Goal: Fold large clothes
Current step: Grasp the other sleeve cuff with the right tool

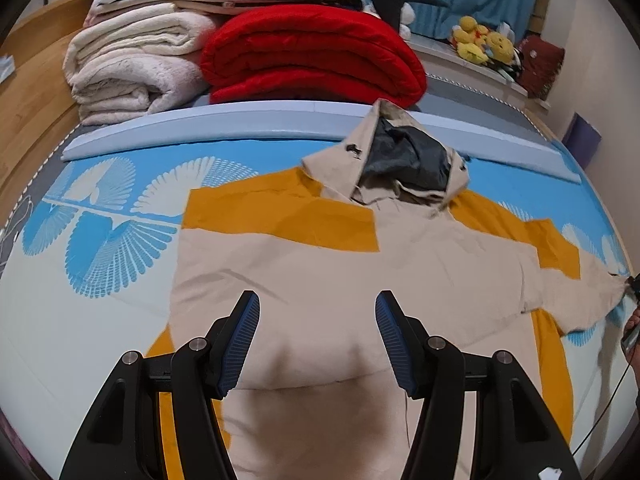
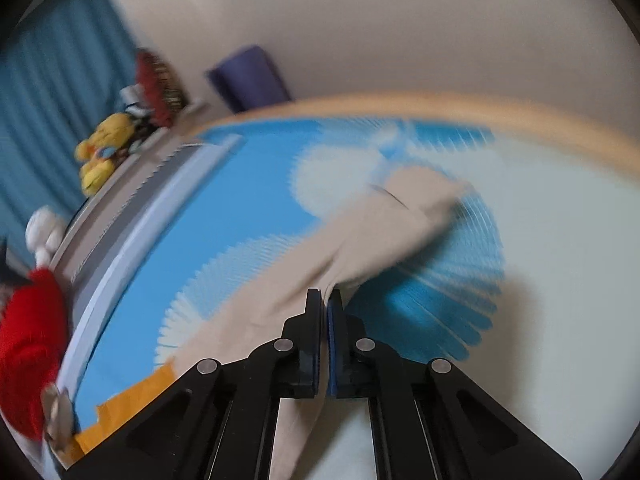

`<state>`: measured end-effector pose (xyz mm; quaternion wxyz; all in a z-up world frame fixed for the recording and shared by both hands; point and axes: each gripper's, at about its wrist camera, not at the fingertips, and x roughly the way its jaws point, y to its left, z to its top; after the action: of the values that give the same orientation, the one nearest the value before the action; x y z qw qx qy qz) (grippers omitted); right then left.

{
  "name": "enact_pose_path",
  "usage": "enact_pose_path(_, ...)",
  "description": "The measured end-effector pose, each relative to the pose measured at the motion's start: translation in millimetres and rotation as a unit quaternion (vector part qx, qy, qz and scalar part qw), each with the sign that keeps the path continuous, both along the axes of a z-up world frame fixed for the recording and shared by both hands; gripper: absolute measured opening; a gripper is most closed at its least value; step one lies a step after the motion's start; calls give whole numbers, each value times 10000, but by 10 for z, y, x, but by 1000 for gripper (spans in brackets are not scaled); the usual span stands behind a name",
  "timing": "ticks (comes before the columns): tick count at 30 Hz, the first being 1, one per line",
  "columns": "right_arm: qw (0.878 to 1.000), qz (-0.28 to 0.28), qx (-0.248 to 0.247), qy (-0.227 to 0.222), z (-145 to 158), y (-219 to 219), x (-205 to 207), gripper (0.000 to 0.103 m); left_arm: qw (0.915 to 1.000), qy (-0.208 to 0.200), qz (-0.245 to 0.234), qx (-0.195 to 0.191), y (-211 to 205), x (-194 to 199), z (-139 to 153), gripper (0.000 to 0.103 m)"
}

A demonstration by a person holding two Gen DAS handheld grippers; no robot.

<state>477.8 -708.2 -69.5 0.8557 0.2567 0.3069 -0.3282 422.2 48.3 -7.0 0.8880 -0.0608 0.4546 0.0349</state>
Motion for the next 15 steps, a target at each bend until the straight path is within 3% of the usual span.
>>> enact_pose_path(4, 9915, 936, -898, 25, 518, 792, 354, 3, 9998, -7, 197, -81, 197, 16, 74, 55)
enact_pose_path(7, 9703, 1966, -1405, -95, 823, 1689, 569, 3, 9990, 68, 365, -235, 354, -15, 113, 54)
enact_pose_path(11, 9216, 3537, -1535, -449, 1017, 3189, 576, 3, 9979, 87, 472, -430, 490, -65, 158, 54)
enact_pose_path(15, 8695, 4853, -807, -446, 791, 4472, 398, 3, 9968, 133, 489, -619, 572, -101, 197, 54)
